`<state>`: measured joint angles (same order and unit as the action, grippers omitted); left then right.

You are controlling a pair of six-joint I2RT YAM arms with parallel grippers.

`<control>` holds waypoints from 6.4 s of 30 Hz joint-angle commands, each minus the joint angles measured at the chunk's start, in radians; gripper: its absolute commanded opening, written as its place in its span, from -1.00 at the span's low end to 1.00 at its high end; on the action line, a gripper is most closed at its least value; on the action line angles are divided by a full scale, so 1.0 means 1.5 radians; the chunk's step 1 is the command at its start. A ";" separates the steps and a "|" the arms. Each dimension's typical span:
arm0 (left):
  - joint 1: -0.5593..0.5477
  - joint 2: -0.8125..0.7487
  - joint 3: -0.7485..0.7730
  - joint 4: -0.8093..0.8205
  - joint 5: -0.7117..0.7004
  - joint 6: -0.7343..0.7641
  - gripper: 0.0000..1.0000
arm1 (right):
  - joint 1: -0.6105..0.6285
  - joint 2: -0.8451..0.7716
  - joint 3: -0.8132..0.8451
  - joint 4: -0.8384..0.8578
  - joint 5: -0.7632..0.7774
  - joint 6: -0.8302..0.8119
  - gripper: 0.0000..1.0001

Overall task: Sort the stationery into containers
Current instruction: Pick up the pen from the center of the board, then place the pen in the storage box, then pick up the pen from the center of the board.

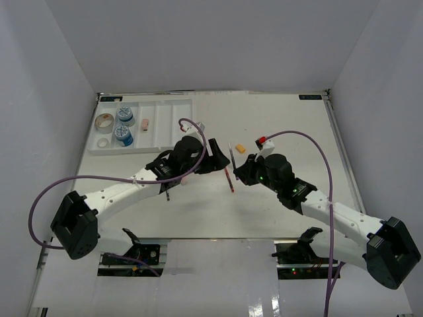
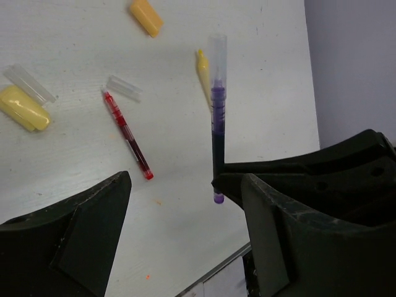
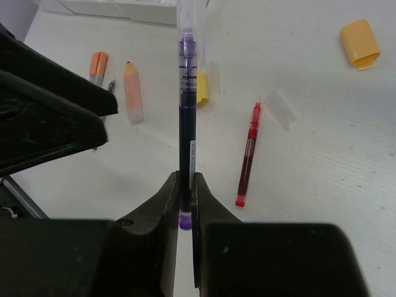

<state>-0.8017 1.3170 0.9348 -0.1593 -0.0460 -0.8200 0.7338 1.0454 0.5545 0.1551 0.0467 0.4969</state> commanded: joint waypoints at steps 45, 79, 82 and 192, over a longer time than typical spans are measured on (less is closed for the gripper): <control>0.252 0.193 0.256 -0.123 -0.112 0.337 -1.00 | 0.008 -0.040 -0.050 0.020 0.080 -0.097 0.80; 0.435 0.437 0.601 -0.285 0.049 0.373 0.43 | 0.009 -0.003 -0.012 -0.074 0.101 -0.216 0.87; 0.436 0.335 0.545 -0.295 0.079 0.328 0.52 | 0.009 0.030 0.016 -0.090 0.101 -0.214 0.91; -0.017 -0.123 -0.227 0.401 0.049 0.005 0.26 | 0.163 -0.049 -0.071 0.324 0.069 0.009 -0.85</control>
<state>-0.8188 1.1358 0.6060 0.4114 0.0330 -0.8131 0.9722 0.9733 0.4469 0.5735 0.1501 0.4988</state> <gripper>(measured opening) 0.636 0.154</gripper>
